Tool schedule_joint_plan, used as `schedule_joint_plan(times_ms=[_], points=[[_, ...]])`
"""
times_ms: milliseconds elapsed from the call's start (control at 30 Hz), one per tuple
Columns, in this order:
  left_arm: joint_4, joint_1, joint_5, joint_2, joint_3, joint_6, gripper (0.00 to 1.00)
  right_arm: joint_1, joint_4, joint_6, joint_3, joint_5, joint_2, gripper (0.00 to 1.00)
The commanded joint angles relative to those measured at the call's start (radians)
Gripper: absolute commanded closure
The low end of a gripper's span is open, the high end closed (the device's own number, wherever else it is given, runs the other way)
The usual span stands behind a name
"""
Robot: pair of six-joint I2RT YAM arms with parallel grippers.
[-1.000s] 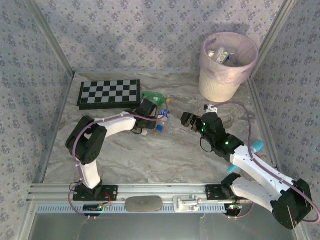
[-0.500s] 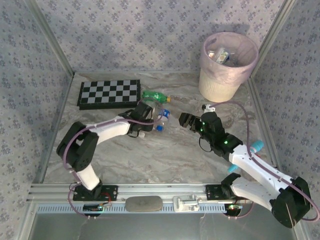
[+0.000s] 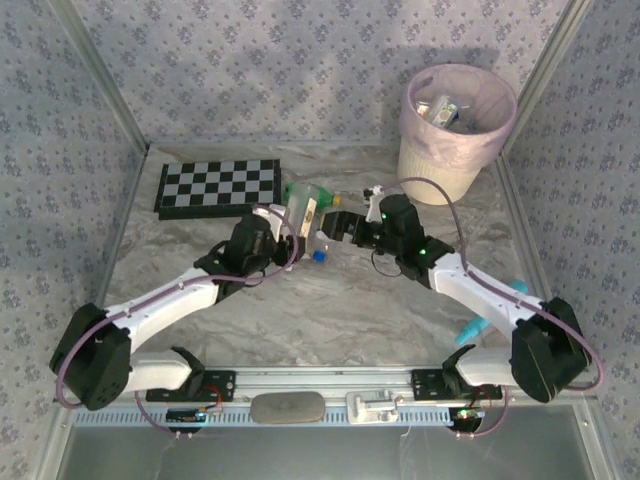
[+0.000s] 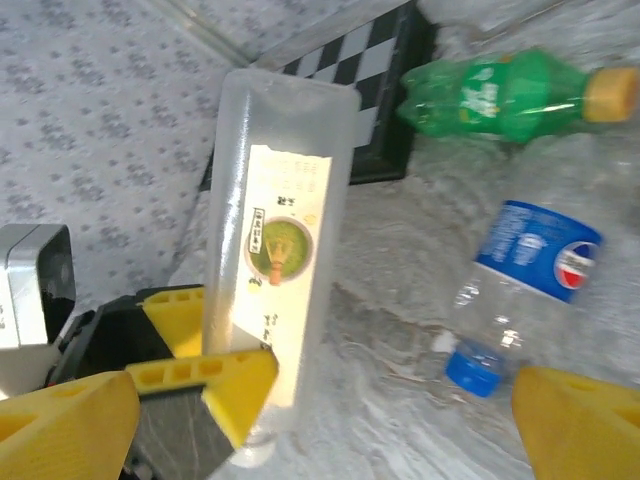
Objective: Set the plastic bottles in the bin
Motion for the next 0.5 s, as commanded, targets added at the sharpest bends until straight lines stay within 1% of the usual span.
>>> schedule_joint_plan(times_ms=[0, 300, 400, 467], points=[[0.088, -0.022, 0.042, -0.049, -0.026, 0.001, 0.5, 0.016, 0.067, 0.03, 0.057, -0.092, 0.054, 0.02], [0.111, -0.071, 0.064, -0.129, -0.083, 0.011, 0.5, 0.031, 0.102, 0.063, 0.113, -0.122, 0.172, 0.03], [0.11, -0.084, 0.065, -0.134, -0.092, 0.016, 0.5, 0.036, 0.114, 0.073, 0.128, -0.135, 0.196, 0.06], [0.114, -0.09, 0.065, -0.136, -0.097, 0.018, 0.5, 0.038, 0.118, 0.076, 0.14, -0.144, 0.209, 0.09]])
